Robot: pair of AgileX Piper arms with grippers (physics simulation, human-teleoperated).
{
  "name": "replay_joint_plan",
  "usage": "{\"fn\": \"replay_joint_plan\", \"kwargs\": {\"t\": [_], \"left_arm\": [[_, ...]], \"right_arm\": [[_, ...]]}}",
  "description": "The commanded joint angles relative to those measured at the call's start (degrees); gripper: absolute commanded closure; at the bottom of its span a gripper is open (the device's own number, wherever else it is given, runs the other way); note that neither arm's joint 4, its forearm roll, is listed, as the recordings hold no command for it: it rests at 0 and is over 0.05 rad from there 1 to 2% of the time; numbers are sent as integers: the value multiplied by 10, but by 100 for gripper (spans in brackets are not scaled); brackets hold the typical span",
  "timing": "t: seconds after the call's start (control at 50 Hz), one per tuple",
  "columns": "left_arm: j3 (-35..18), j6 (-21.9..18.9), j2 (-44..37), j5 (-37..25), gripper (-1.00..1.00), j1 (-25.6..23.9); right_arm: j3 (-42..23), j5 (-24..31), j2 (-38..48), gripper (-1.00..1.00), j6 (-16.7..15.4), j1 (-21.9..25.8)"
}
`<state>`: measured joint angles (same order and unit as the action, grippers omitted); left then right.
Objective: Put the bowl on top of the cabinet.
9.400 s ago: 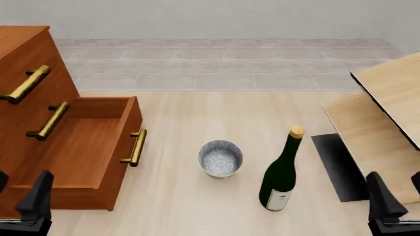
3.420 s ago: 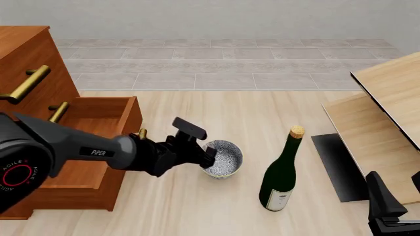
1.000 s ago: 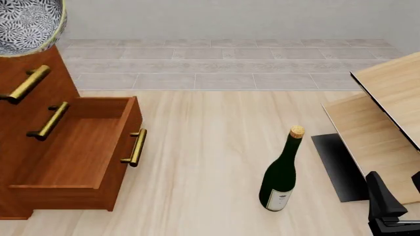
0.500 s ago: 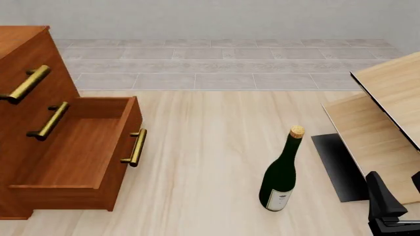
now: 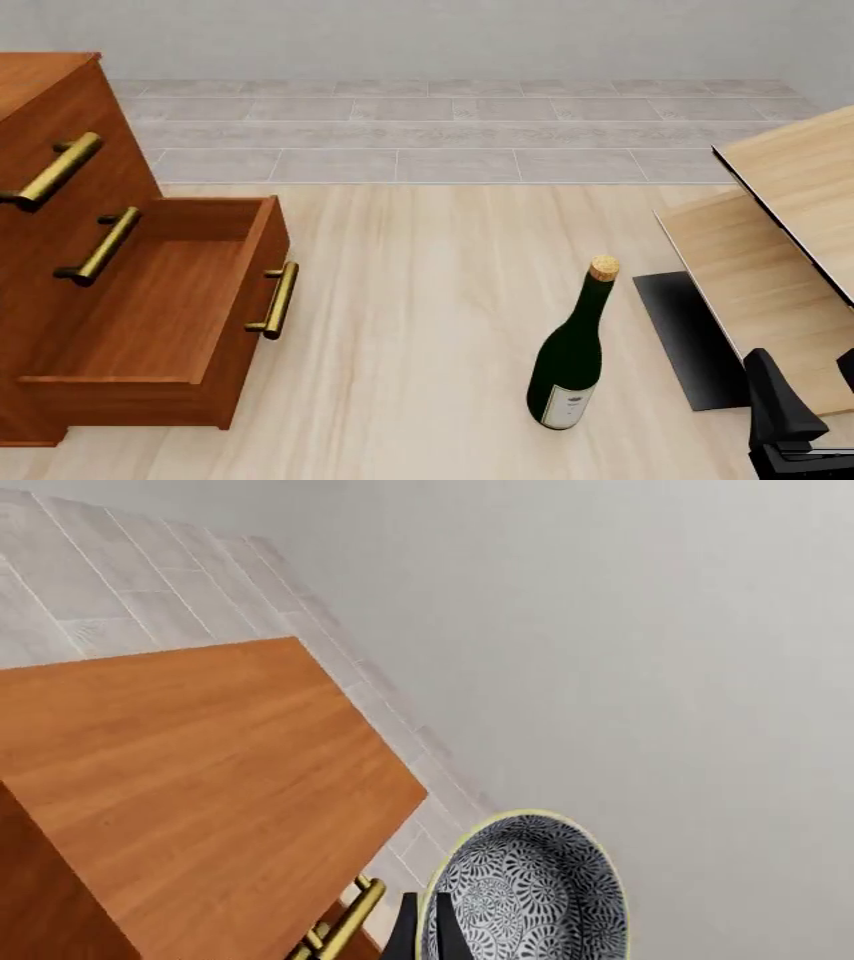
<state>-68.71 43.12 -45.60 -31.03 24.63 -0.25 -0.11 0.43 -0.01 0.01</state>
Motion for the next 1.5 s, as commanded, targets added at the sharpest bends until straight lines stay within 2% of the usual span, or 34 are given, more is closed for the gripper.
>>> {"fn": "replay_joint_plan", "kwargs": {"t": [0.02, 0.3, 0.36, 0.38, 0.42, 0.44, 0.6, 0.64, 0.76, 0.88, 1.0, 1.02, 1.18, 1.32, 1.5], "left_arm": [[-20, 36, -11, -17, 100, 44], [-27, 44, -28, -31, 100, 60], [-18, 60, -39, -37, 100, 63], [-10, 74, -48, -43, 100, 50], [-17, 60, -47, -30, 100, 81], [-15, 66, -52, -34, 100, 71], [-24, 59, -63, -41, 100, 81], [-24, 54, -72, -41, 100, 100], [-25, 51, -74, -42, 100, 113], [-22, 51, -82, -47, 100, 107], [-17, 51, -85, -49, 100, 120], [-19, 46, -82, -43, 100, 133], [-17, 43, -96, -38, 100, 131], [-16, 38, -111, -30, 100, 151], [-6, 32, -122, -24, 100, 142]], "right_arm": [[0, 0, 0, -100, 0, 0], [0, 0, 0, -100, 0, 0], [0, 0, 0, -100, 0, 0], [0, 0, 0, -100, 0, 0], [0, 0, 0, -100, 0, 0], [0, 0, 0, -100, 0, 0], [0, 0, 0, -100, 0, 0], [0, 0, 0, -100, 0, 0], [0, 0, 0, -100, 0, 0], [0, 0, 0, -100, 0, 0], [0, 0, 0, -100, 0, 0], [0, 0, 0, -100, 0, 0], [0, 0, 0, -100, 0, 0], [0, 0, 0, -100, 0, 0], [0, 0, 0, -100, 0, 0]]}}
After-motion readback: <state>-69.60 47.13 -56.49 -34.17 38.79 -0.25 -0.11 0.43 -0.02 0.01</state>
